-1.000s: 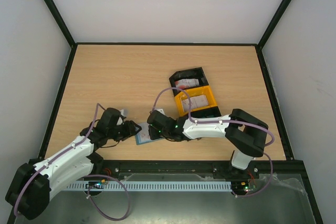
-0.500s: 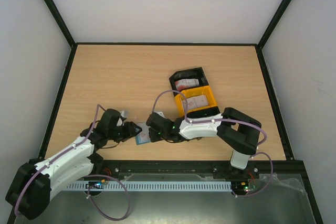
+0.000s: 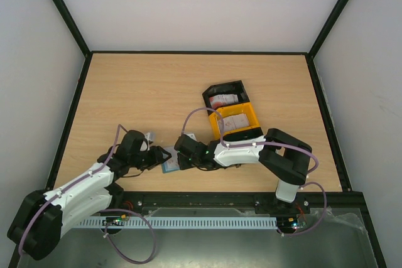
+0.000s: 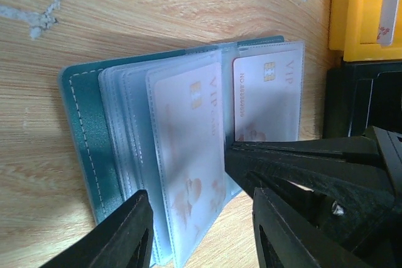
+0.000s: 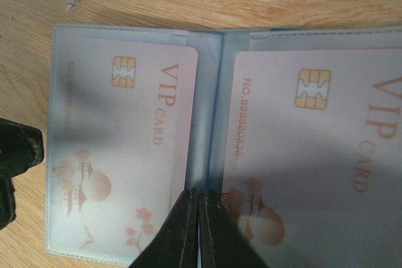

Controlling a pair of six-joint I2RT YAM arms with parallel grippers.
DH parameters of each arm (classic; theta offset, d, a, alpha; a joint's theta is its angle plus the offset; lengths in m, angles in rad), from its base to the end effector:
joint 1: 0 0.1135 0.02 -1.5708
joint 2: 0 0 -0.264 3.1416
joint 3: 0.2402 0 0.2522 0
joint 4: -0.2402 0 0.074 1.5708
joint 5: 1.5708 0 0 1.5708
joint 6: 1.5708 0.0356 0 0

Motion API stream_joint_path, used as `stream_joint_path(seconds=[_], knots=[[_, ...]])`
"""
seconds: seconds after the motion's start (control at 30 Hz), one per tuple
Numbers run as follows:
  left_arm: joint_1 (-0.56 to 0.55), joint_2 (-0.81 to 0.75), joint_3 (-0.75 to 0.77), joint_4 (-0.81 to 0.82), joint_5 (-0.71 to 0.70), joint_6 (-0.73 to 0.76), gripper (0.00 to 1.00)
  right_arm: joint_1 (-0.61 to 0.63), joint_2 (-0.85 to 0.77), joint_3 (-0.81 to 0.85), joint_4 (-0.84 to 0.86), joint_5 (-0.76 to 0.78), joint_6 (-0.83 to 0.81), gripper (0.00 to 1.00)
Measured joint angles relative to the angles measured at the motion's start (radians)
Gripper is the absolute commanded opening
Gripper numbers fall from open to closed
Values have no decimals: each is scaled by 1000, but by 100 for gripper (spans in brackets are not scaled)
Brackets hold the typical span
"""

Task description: Put the credit cards into the card holder

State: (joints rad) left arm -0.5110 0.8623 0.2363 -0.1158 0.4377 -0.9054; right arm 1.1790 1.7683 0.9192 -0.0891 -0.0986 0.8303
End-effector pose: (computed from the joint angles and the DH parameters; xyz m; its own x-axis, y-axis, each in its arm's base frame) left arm 0.1324 -0.0915 0.1473 -0.9267 -0.2973 -0.2299 -0.0218 0.6533 -0.7568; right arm 0.1279 0.3187 0.1399 -0.9031 -0.2621 -0.3403 -0.4082 0.7703 0.4900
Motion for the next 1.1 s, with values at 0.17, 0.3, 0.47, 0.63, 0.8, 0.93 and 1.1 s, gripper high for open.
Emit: stream_joint_path(seconds=[0.17,0.3,0.47,0.63,0.8,0.93,1.1], knots=[[0,19,-10,20,11,0,46,0,0,0,0,0,0,4],[1,31,-26,53,34,-7,45,0,0,0,0,0,0,4],[1,33,-31,85,58,-18,44,0,0,0,0,0,0,4],[1,49,-34,127,81,-19,44,0,0,0,1,0,0,5],[1,81,-36,163,104,-19,44,0,-6,0,1,8,6,8],[1,105,-35,194,121,-18,45,0,-55,-5,0,53,22,15],[1,144,-30,235,147,-11,49,0,-180,-9,-8,158,53,18]])
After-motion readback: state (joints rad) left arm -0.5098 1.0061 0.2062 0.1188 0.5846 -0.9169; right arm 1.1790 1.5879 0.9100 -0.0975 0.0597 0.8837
